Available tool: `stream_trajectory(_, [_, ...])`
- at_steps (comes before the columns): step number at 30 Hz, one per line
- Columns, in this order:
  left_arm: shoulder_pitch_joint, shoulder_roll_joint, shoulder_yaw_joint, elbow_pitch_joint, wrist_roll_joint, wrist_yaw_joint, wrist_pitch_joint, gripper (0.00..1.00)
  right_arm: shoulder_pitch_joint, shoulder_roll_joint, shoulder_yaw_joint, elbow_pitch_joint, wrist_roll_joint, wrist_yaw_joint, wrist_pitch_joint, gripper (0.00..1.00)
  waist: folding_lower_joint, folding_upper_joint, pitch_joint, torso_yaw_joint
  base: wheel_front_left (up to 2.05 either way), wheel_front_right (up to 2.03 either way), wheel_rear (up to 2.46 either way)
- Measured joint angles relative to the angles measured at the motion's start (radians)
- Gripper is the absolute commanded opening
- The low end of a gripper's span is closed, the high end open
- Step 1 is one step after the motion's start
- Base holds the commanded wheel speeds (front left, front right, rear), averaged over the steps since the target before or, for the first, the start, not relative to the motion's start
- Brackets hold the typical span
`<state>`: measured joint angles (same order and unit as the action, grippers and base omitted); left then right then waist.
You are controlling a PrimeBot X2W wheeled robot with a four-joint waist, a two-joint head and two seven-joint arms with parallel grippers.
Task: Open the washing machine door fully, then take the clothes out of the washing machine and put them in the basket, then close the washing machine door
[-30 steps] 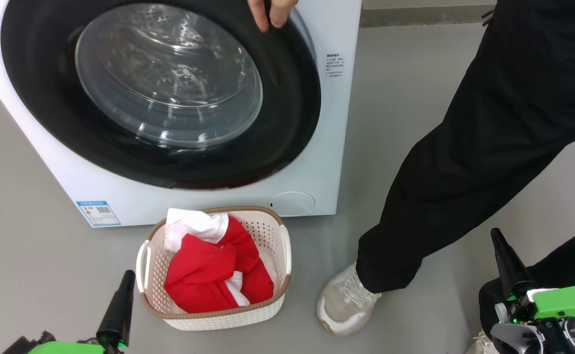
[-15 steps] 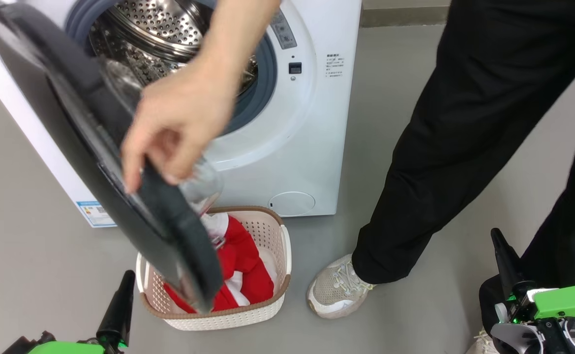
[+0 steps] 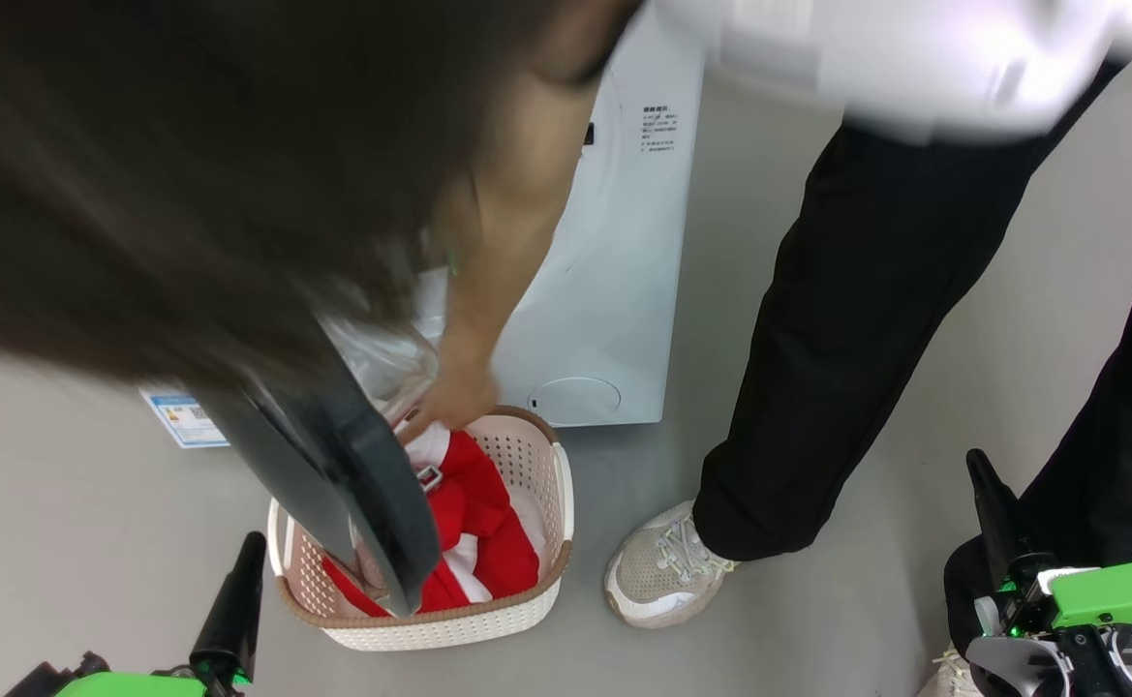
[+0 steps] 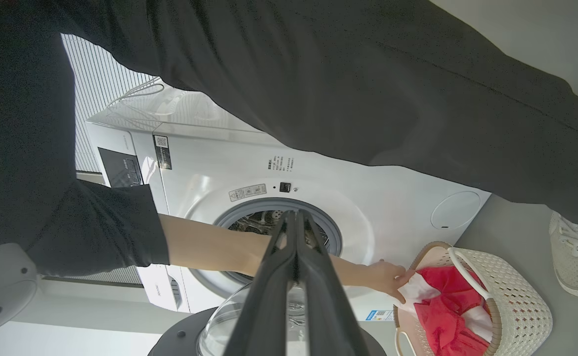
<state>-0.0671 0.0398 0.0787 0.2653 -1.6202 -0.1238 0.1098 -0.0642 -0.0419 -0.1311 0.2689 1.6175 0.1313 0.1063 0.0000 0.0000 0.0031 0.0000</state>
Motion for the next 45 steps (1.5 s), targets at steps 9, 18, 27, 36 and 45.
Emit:
stream_trajectory(9, [0.000, 0.000, 0.000, 0.000, 0.000, 0.000, 0.000, 0.00, 0.000, 0.000, -0.001, 0.000, 0.000, 0.000, 0.000, 0.00, 0.0000, 0.0000, 0.000, 0.000, 0.00, 0.00, 0.00])
stream_trajectory(18, [0.000, 0.000, 0.000, 0.000, 0.000, 0.000, 0.000, 0.00, 0.000, 0.000, -0.001, 0.000, 0.000, 0.000, 0.000, 0.00, 0.0000, 0.0000, 0.000, 0.000, 0.00, 0.00, 0.00])
stream_trajectory(27, [0.000, 0.000, 0.000, 0.000, 0.000, 0.000, 0.000, 0.00, 0.000, 0.000, -0.001, 0.000, 0.000, 0.000, 0.000, 0.00, 0.0000, 0.0000, 0.000, 0.000, 0.00, 0.00, 0.00])
stream_trajectory(36, [0.000, 0.000, 0.000, 0.000, 0.000, 0.000, 0.000, 0.00, 0.000, 0.000, -0.001, 0.000, 0.000, 0.000, 0.001, 0.00, 0.0000, 0.0000, 0.000, 0.000, 0.00, 0.00, 0.00])
stream_trajectory(45, [0.000, 0.000, 0.001, 0.000, 0.000, 0.000, 0.000, 0.00, 0.000, 0.000, -0.001, 0.000, 0.000, 0.000, 0.001, 0.00, 0.0000, 0.0000, 0.000, 0.000, 0.00, 0.00, 0.00])
